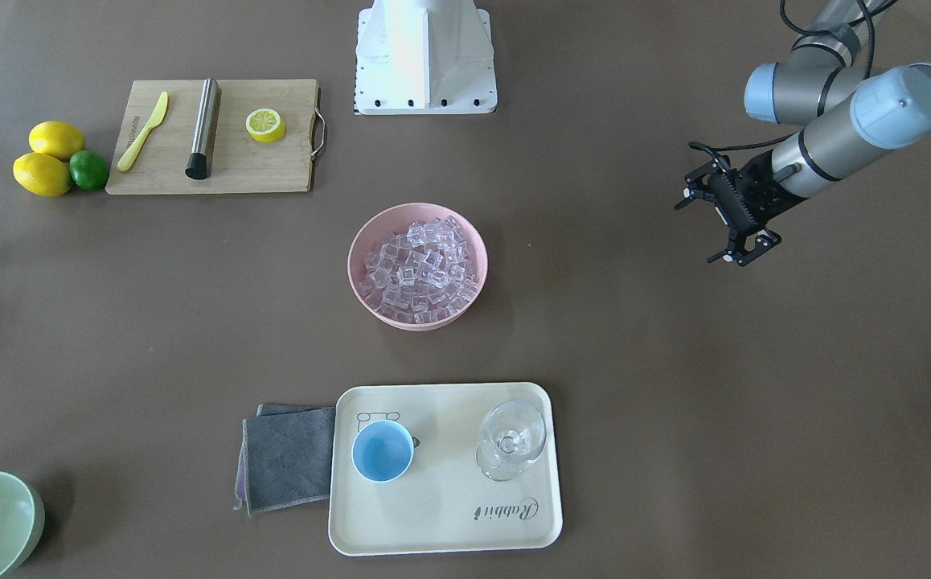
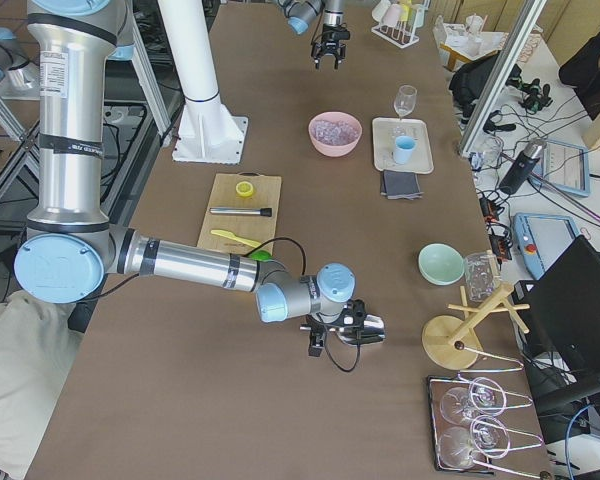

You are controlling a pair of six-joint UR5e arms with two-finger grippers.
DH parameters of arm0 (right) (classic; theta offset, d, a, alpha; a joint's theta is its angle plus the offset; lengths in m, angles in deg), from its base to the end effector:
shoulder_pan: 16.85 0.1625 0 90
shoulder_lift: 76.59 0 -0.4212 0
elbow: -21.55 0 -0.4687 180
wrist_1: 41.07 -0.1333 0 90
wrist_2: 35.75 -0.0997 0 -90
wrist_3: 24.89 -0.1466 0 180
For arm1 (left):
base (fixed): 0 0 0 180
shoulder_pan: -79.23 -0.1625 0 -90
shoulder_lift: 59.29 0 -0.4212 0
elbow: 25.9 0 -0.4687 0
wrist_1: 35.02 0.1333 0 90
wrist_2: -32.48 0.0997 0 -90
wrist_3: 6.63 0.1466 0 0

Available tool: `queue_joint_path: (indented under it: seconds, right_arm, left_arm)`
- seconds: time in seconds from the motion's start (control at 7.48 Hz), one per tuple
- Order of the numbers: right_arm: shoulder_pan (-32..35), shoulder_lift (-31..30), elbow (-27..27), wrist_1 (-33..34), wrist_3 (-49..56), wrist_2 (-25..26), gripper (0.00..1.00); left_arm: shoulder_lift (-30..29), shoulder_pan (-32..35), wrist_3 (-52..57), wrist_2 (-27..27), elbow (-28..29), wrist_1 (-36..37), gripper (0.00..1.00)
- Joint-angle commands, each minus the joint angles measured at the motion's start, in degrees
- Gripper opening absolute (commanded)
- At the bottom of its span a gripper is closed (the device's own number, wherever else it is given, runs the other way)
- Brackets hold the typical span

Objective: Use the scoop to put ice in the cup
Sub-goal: 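Move the left gripper toward the pink bowl while the right grasps the scoop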

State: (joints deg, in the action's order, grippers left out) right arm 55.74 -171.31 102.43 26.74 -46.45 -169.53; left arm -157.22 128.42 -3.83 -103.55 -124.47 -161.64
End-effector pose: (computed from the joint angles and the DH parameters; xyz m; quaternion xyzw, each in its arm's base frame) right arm -0.1295 -0.5195 0.7846 -0.0603 -0.3731 0.0064 0.9258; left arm 0.4030 -0.5092 0.4279 0.2752 0.4647 0.4681 0.6994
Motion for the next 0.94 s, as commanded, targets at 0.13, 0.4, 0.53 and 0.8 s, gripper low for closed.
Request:
queue_joint_path:
  seconds: [0.13, 0.4, 0.53, 0.8]
  right_arm:
    - [-0.5, 1.0, -0.9, 0.0, -0.1, -0.2, 0.77]
    - [-0.5, 1.1, -0.3, 0.6, -0.2, -1.6, 0.54]
    - [-0.6, 1.0, -0.3, 0.6, -0.2, -1.8, 0.39]
    - [-0.5, 0.4, 0.3, 0.4, -0.2, -2.5, 0.0]
  left_arm:
    - [-1.8, -4.7, 0.2, 5.1, 0.7, -4.4, 0.99]
    - [-1.9, -4.7, 0.0, 5.6, 2.0, -9.9, 0.99]
    - [-3.1, -5.2, 0.5, 9.2, 4.1, -13.2, 0.99]
    - [-6.5, -6.3, 1.6, 10.0, 10.6, -21.2, 0.99]
